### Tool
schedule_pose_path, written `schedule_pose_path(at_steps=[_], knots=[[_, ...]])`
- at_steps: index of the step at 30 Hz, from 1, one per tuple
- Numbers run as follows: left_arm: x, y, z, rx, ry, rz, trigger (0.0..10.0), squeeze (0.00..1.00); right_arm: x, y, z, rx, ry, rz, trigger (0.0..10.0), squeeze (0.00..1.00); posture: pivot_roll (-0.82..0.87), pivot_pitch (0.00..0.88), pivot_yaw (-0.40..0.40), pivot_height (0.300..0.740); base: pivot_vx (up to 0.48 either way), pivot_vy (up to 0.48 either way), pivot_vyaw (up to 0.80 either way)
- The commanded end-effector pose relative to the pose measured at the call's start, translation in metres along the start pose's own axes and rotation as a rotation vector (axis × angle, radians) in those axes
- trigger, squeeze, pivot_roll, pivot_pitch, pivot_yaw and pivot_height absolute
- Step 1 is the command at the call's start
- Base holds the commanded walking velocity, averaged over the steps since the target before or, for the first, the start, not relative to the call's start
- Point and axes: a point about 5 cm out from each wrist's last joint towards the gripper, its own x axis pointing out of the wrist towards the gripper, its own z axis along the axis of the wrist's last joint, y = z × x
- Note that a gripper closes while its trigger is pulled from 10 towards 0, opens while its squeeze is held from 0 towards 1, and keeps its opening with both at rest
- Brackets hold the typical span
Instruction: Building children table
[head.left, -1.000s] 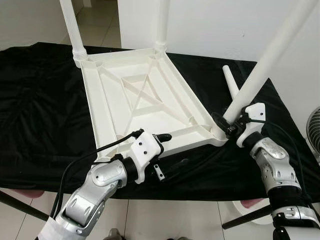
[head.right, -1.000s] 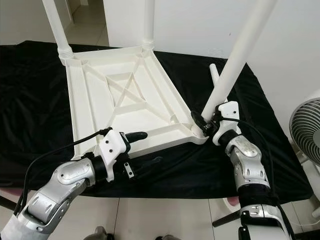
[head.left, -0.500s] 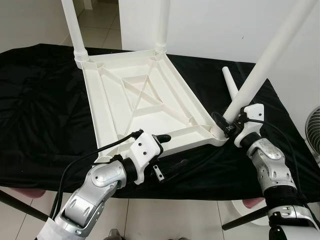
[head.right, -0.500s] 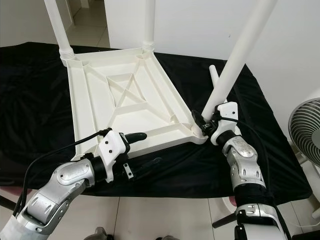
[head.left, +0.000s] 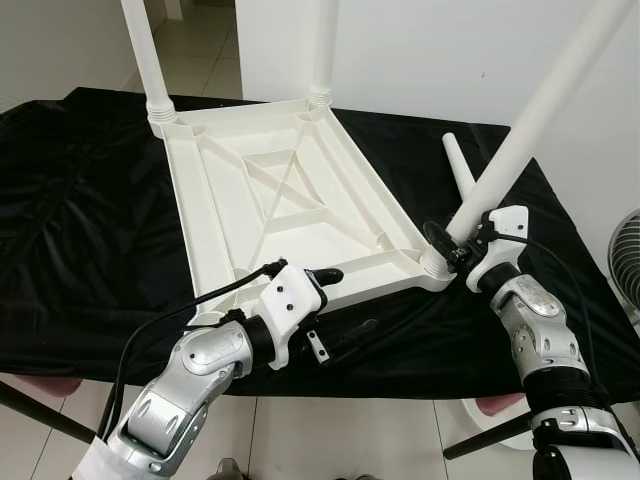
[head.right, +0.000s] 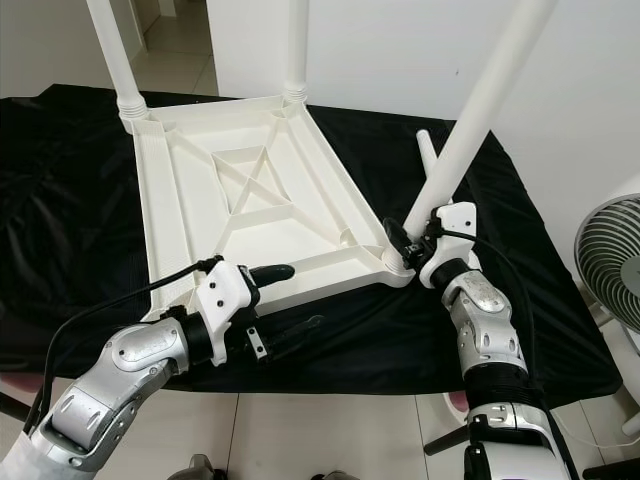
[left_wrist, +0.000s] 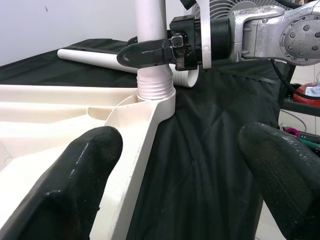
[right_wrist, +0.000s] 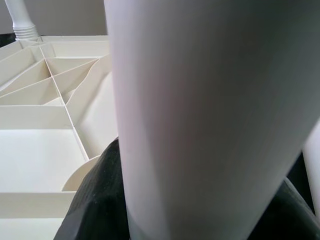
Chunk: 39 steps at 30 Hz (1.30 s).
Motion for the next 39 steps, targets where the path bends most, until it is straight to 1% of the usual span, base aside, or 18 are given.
schedule_pose_path(at_steps=[1,9,14,17,20,23,25,26,27,28,29,31,33,35,36,37,39], knots=[[-0.001,-0.002,-0.001,-0.007,0.010,-0.015,10.0,0.00,-0.005,0.003,-0.020,0.052,0.079,-0.022,10.0,0.00,0.12,0.102,-0.030,0.740,0.000,0.000,0.00],[-0.001,-0.002,-0.001,-0.006,0.010,-0.016,10.0,0.00,-0.006,0.008,-0.022,0.055,0.080,-0.045,10.0,0.00,0.11,0.101,-0.031,0.740,0.000,0.000,0.00],[0.000,-0.001,0.000,-0.006,0.009,-0.015,10.0,0.00,-0.006,0.010,-0.023,0.073,0.072,-0.081,10.0,0.00,0.11,0.099,-0.030,0.740,0.000,0.000,0.00],[0.000,-0.001,-0.001,-0.006,0.009,-0.015,10.0,0.00,-0.006,0.010,-0.023,0.076,0.071,-0.085,10.0,0.00,0.11,0.099,-0.030,0.740,0.000,0.000,0.00],[0.000,-0.001,-0.001,-0.004,0.008,-0.016,10.0,0.00,-0.006,0.009,-0.023,0.087,0.067,-0.129,10.0,0.00,0.11,0.097,-0.029,0.740,0.000,0.000,0.00],[0.000,-0.001,-0.001,-0.004,0.008,-0.016,10.0,0.00,-0.006,0.008,-0.022,0.084,0.067,-0.142,10.0,0.00,0.11,0.098,-0.030,0.740,0.000,0.000,0.00],[0.000,-0.001,0.000,-0.004,0.008,-0.016,10.0,0.00,-0.005,0.009,-0.022,0.080,0.065,-0.193,10.0,0.00,0.11,0.098,-0.032,0.740,0.000,0.000,0.00],[0.000,-0.001,0.000,-0.004,0.008,-0.016,10.0,0.00,-0.005,0.009,-0.022,0.080,0.065,-0.193,10.0,0.00,0.11,0.098,-0.032,0.740,0.000,0.000,0.00],[0.000,-0.001,0.000,-0.003,0.008,-0.014,10.0,0.00,-0.005,0.012,-0.021,0.080,0.060,-0.238,10.0,0.00,0.11,0.098,-0.037,0.740,0.000,0.000,0.00],[0.000,-0.001,0.000,-0.003,0.008,-0.014,10.0,0.00,-0.005,0.012,-0.021,0.080,0.060,-0.238,10.0,0.00,0.11,0.098,-0.037,0.740,0.000,0.000,0.00],[0.000,-0.001,0.000,-0.003,0.007,-0.012,10.0,0.00,-0.004,0.016,-0.021,0.091,0.055,-0.266,10.0,0.00,0.11,0.097,-0.040,0.740,0.000,0.000,0.00],[0.000,-0.001,0.000,-0.010,0.002,-0.006,10.0,0.00,-0.004,0.022,-0.021,0.082,0.046,-0.317,10.0,0.00,0.11,0.097,-0.040,0.740,0.000,0.000,0.00],[0.000,-0.001,0.000,-0.010,0.002,-0.006,10.0,0.00,-0.004,0.022,-0.021,0.082,0.046,-0.317,10.0,0.00,0.11,0.097,-0.040,0.740,0.000,0.000,0.00],[0.001,-0.001,0.000,-0.010,0.002,-0.003,10.0,0.00,-0.004,0.028,-0.019,0.081,0.026,-0.355,10.0,0.00,0.12,0.093,-0.046,0.740,0.000,0.000,0.00],[0.000,-0.001,0.000,-0.008,0.003,-0.002,10.0,0.00,-0.004,0.031,-0.018,0.091,0.012,-0.388,10.0,0.00,0.12,0.091,-0.049,0.740,0.000,0.000,0.00],[0.000,-0.002,0.000,-0.008,0.004,0.001,10.0,0.00,-0.005,0.034,-0.019,0.106,0.008,-0.458,10.0,0.00,0.12,0.091,-0.051,0.740,0.000,0.000,0.00],[0.000,-0.002,0.000,-0.008,0.004,0.001,10.0,0.00,-0.005,0.034,-0.019,0.106,0.008,-0.458,10.0,0.00,0.12,0.091,-0.051,0.740,0.000,0.000,0.00]])
